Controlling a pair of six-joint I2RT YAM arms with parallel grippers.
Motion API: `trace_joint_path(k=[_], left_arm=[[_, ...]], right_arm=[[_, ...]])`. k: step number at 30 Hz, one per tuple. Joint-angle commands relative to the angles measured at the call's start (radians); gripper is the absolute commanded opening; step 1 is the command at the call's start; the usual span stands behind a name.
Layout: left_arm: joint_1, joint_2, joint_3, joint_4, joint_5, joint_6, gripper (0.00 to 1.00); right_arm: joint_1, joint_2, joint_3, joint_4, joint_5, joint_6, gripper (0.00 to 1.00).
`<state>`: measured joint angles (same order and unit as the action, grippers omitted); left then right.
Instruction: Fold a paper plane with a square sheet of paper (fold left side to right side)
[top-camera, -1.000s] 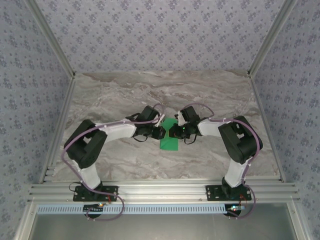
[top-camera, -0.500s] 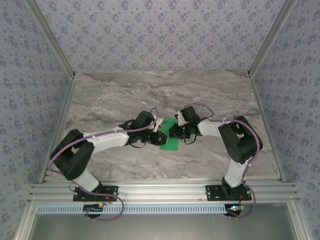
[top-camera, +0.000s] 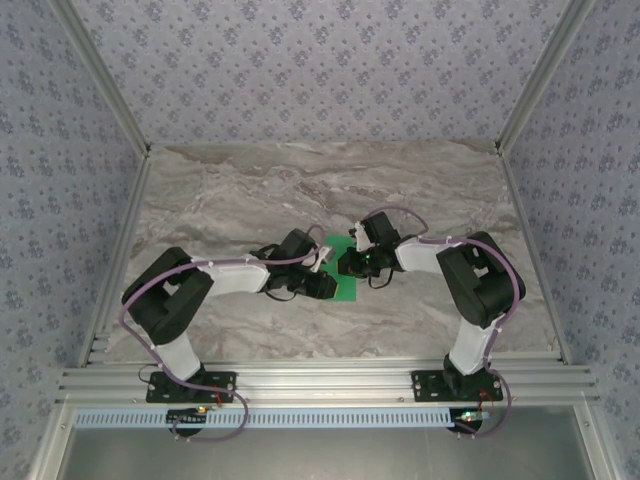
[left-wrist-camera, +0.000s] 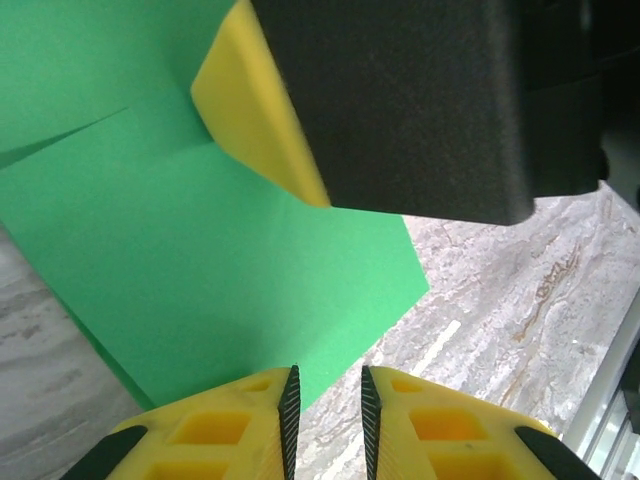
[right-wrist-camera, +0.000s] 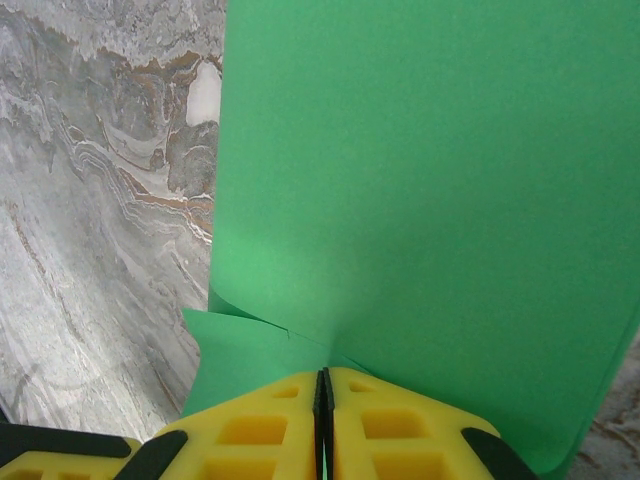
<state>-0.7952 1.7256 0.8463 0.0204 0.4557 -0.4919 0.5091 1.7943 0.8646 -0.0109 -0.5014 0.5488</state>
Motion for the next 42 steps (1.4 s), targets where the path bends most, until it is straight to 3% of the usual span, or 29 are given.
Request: trace_joint_path(k=[1, 31, 42], left_arm=[[-0.009, 0.019, 0.017, 0.007, -0.01, 0.0, 0.25], [-0.021, 0.022, -0.04, -0.003, -0.056, -0.006, 0.24], [-0.022, -0.031, -0.106, 0.001, -0.074, -0.018, 0.18]], right_arm=[[0.0, 0.008, -0.013, -0.095, 0.048, -0.025, 0.13], [-0.001, 0.013, -0.008, -0.11, 0.052, -0.032, 0.13], [-0.003, 0.013, -0.008, -0.118, 0.056, -0.037, 0.13]])
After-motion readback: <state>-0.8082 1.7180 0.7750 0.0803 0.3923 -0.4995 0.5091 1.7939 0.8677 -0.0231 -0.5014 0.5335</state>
